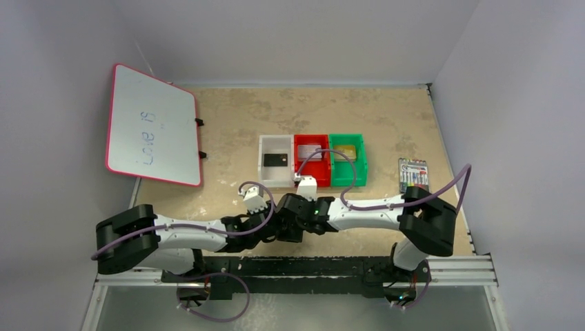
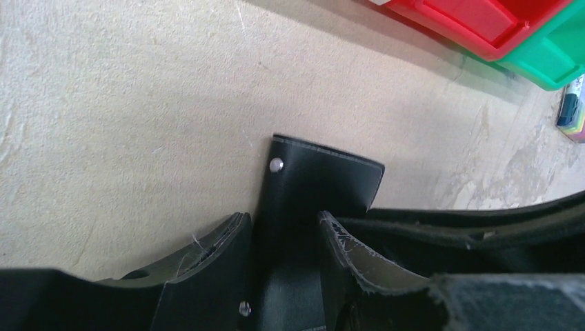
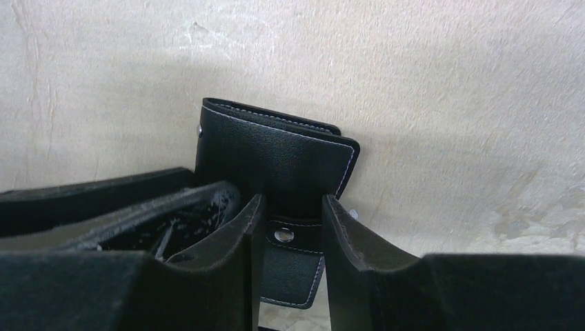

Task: Take the credit cards out of the card holder
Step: Open the card holder at the center of the board.

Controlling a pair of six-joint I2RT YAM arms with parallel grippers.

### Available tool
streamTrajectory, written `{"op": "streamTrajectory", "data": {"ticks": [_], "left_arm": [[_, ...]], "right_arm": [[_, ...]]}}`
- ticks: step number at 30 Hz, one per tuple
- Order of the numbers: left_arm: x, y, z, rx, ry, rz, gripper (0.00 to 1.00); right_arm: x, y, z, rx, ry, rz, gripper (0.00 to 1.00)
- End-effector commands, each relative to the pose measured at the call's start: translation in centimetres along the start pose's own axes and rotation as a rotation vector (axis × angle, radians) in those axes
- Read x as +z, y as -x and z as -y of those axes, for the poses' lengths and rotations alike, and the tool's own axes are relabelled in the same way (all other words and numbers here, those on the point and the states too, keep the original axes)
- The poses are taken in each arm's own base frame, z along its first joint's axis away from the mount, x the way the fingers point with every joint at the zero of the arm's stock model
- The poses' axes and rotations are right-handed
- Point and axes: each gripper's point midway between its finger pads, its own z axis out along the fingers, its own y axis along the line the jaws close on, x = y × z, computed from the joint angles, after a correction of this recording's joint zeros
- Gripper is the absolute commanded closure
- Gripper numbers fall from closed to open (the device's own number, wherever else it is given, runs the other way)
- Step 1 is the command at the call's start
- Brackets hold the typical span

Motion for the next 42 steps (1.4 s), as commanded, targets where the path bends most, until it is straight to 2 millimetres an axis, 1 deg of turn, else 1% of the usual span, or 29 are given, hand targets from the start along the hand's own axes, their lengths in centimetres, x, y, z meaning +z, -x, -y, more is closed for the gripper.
{"op": "streamTrajectory", "data": {"ticks": [1,5,8,12,15,17,18,19,20,21,24,26,28,31,35,39,42], "left_arm": [[0.4,-1.2,-4.6,0.106,0.16,-0.031,0.59],[0.9,-1.8,-4.8,0.129,0.187,-0.045,0.61],[1.2,-2.2,-4.5,0.138,0.193,-0.057,0.63],[1.4,-2.7,-3.9,0.13,0.176,-0.065,0.63],[1.6,-2.9,-4.2,0.126,0.188,-0.066,0.64],[1.6,-2.9,-4.5,0.123,0.202,-0.065,0.65],[1.6,-2.9,-4.7,0.118,0.207,-0.06,0.65],[1.5,-2.8,-4.7,0.111,0.205,-0.054,0.64],[1.4,-2.7,-4.6,0.102,0.201,-0.047,0.63],[1.4,-2.6,-4.4,0.095,0.193,-0.041,0.62],[1.1,-1.9,-3.9,0.076,0.17,-0.015,0.6],[0.9,-1.6,-3.4,0.069,0.155,-0.007,0.59],[0.7,-1.4,-3.3,0.071,0.145,-0.009,0.58],[0.7,-1.7,-3.2,0.104,0.133,-0.028,0.58],[0.5,-2.1,-4.2,0.131,0.156,-0.041,0.58],[0.0,-2.4,-4.4,0.127,0.129,-0.058,0.58],[-0.2,-2.5,-4.5,0.115,0.104,-0.063,0.58]], "right_arm": [[-0.8,-1.4,1.0,-0.003,0.021,-0.044,1.0],[-1.5,-0.7,0.1,0.002,0.1,-0.019,1.0],[-1.9,0.1,-0.5,0.038,0.151,-0.007,1.0],[-2.6,1.7,-1.4,0.119,0.264,0.02,1.0],[-2.9,2.4,-1.2,0.142,0.304,0.025,1.0],[-3.1,2.6,-0.4,0.134,0.257,0.025,1.0],[-3.1,2.7,0.2,0.132,0.22,0.026,0.94],[-3.0,3.1,0.9,0.122,0.18,0.048,0.83],[-3.2,2.7,1.3,0.119,0.17,0.039,0.72],[-3.4,1.8,1.4,0.132,0.186,0.012,0.64],[-4.6,0.3,1.2,0.21,0.309,-0.028,0.56],[-5.2,-0.6,1.8,0.278,0.346,-0.048,0.53],[-5.6,-1.0,2.4,0.318,0.363,-0.055,0.51],[-6.2,-2.1,2.0,0.338,0.433,-0.106,0.5],[-6.4,-1.7,0.4,0.343,0.542,-0.104,0.51],[-5.0,-2.2,0.4,0.314,0.499,-0.147,0.56],[-4.2,-1.6,0.3,0.309,0.487,-0.146,0.6]]}}
